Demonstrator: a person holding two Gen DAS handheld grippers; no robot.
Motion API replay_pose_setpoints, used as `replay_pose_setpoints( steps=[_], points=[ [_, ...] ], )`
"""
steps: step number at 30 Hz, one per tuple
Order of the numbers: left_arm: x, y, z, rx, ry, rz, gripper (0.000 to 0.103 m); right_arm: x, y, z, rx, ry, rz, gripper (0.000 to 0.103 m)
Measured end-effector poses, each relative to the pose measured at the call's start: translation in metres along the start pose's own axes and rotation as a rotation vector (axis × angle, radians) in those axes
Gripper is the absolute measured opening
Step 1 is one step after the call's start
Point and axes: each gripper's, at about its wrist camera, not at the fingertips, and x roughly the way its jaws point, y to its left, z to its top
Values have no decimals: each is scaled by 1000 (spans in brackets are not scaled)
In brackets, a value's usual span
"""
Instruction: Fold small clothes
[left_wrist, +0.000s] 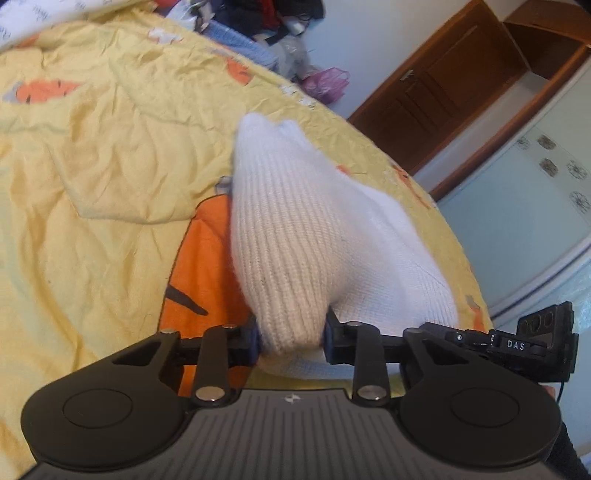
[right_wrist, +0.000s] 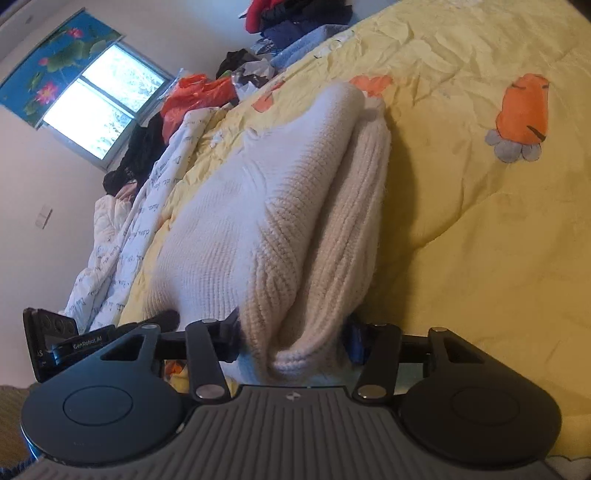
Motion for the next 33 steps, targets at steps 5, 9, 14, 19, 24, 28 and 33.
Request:
replay_pose_setpoints(
  steps=[5, 9, 14, 19, 24, 28, 33],
  points=[
    [11, 1, -18, 56, 35, 52, 43, -11, -9, -13, -30, -7, -14, 53],
    [-12, 6, -18, 19, -6, 13, 49, -16, -14, -19, 62, -58, -7, 74],
    [-67, -34, -48, 286, -226, 275, 72, -63, 37, -51, -197, -203, -233, 84],
    [-48, -72, -92, 426, -216, 292, 74, -49, 67, -94, -302, -152, -396, 96],
    [-2, -82, -108, 468, -177, 395, 77, -1, 79, -122, -355, -96, -557, 103],
    [16, -68, -102, 417, -141, 438, 84, 19, 89, -127, -398, -146, -674, 103],
    [22, -61, -100, 393, -160, 461, 103, 22, 75, -117, -333, -234, -670, 102]
  ],
)
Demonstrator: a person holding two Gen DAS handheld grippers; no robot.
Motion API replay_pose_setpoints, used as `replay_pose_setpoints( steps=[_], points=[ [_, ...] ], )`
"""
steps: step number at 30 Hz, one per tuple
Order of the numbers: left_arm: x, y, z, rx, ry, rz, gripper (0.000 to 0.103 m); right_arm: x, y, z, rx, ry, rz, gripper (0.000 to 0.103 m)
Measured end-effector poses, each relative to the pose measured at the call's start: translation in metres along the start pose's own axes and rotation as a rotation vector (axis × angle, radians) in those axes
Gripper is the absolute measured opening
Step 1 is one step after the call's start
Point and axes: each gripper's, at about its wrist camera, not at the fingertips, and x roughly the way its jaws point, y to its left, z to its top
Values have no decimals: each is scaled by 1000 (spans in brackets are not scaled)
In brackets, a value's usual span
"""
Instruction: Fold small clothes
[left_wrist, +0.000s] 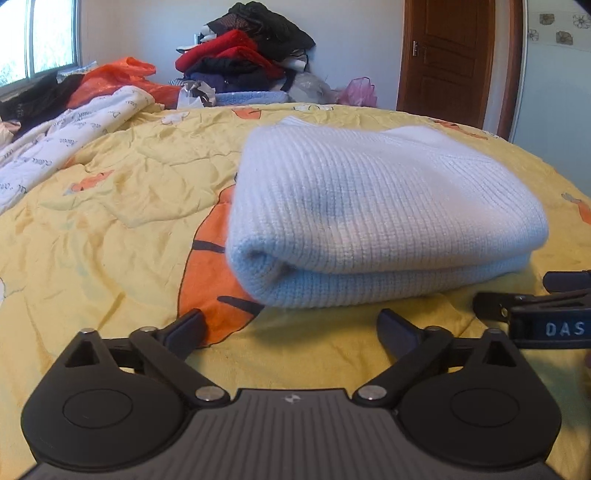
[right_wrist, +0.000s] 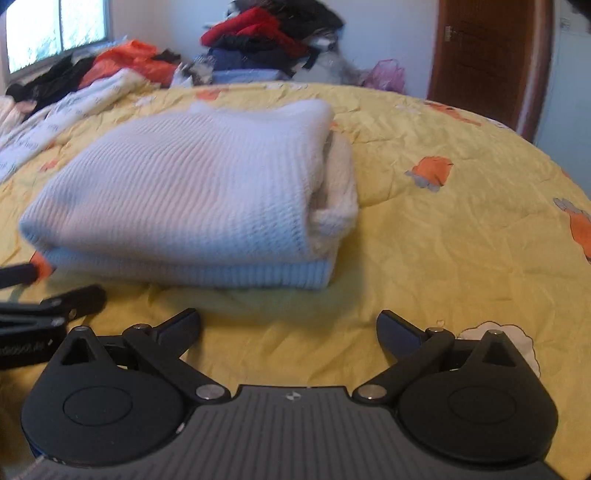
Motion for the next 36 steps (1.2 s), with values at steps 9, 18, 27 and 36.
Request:
replay_pose_setpoints(
  steps=[9, 18, 27, 36],
  points=[
    [3, -4, 0, 16, 1, 13, 103, 9, 5, -6, 18, -62, -48, 103],
    [4, -5, -1, 13, -2, 15, 103, 9, 5, -7, 20, -66, -46, 102],
    [6, -5, 1, 8, -5, 10, 103, 9, 5, -7, 20, -66, -47, 102],
    [6, -4, 0, 8, -5, 10, 103, 9, 5, -7, 19, -66, -47, 102]
  ],
)
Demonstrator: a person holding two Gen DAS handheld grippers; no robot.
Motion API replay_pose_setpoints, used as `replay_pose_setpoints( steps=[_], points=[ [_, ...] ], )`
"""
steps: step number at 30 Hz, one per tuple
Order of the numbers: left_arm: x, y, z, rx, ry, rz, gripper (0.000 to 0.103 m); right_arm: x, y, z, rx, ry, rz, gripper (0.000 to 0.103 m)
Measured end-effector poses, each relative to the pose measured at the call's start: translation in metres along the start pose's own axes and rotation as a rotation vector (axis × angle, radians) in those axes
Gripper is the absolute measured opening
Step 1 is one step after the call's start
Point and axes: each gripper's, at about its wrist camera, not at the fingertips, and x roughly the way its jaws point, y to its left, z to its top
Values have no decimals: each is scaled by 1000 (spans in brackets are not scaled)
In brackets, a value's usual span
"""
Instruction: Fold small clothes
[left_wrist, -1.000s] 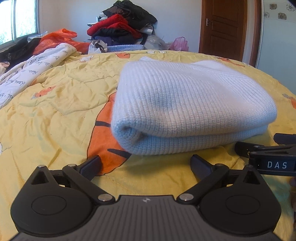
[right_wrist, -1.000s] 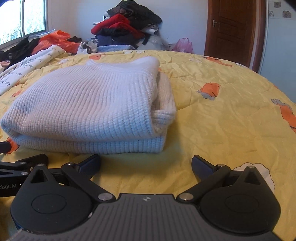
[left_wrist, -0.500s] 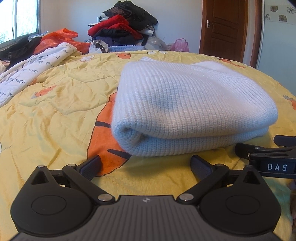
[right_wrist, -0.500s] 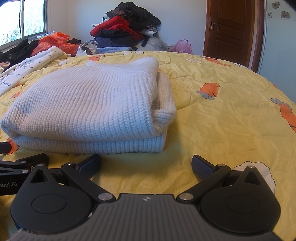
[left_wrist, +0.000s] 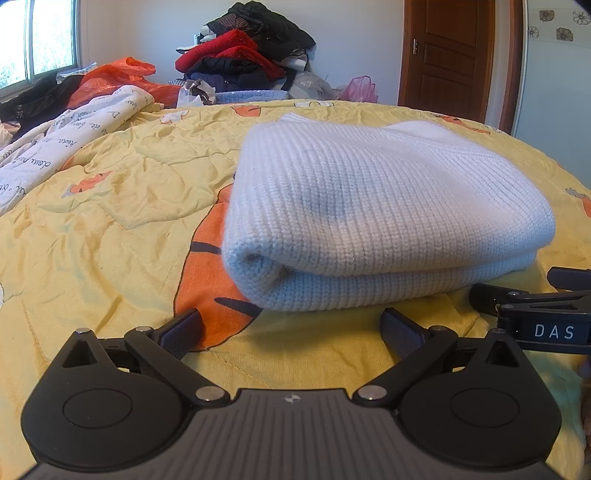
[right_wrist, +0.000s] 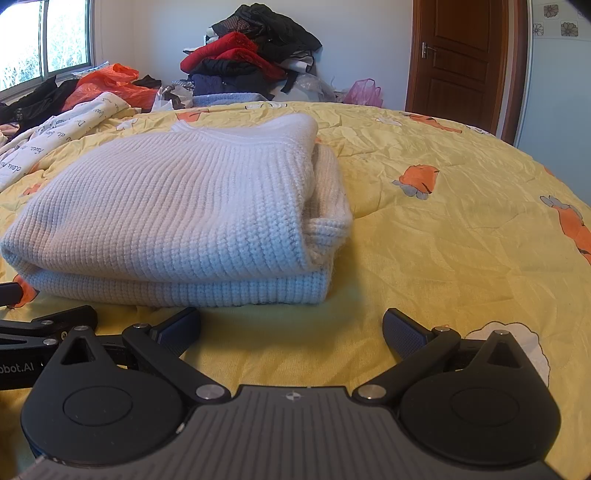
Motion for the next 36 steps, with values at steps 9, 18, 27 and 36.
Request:
replay_pose_setpoints(
  steps=[9, 18, 27, 36],
  points=[
    [0, 0, 0, 1, 0, 1, 103, 0, 0, 0, 0, 0, 0, 102],
    [0, 0, 0, 0, 0, 0, 103, 0, 0, 0, 0, 0, 0, 102],
    [0, -1, 0, 1, 0, 1, 103, 0, 0, 0, 0, 0, 0, 102],
    [-1, 1, 0, -9, -6, 3, 103, -1, 0, -1, 1, -2, 3, 102]
  ],
)
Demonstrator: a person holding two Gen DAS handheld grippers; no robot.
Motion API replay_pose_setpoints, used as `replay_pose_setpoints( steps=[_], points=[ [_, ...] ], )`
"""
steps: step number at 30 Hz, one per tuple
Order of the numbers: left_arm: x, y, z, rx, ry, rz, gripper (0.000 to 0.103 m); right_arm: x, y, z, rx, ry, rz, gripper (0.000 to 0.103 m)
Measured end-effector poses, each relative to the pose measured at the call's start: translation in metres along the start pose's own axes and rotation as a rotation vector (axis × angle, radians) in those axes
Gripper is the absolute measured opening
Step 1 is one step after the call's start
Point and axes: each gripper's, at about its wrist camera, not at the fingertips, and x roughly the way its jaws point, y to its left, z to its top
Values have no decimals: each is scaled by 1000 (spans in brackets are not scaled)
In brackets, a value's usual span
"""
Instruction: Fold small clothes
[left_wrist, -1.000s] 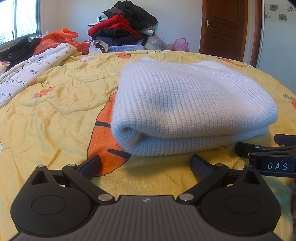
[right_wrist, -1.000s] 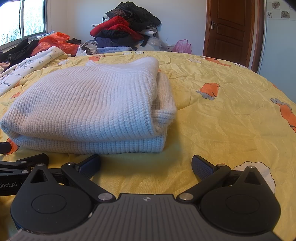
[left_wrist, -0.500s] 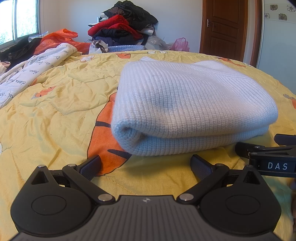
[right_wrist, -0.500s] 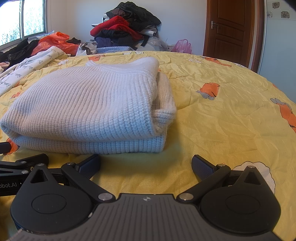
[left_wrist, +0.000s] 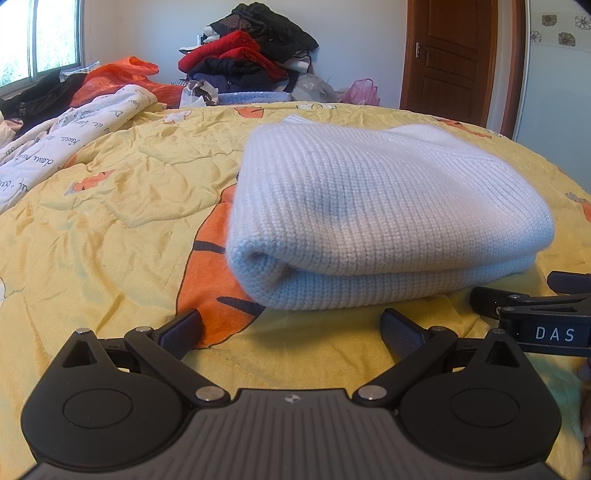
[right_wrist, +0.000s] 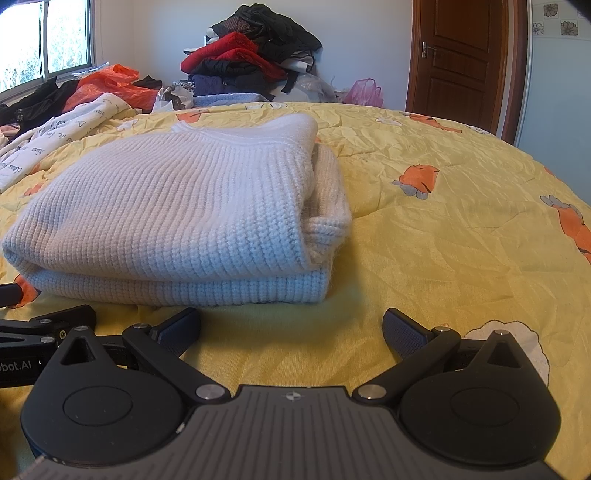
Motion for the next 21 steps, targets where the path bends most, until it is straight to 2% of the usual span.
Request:
replay_pose_setpoints(
  steps=[21],
  points=[
    [-2, 4, -1, -15, -7, -14, 103, 0, 0, 0, -1, 0, -1, 102]
  ],
)
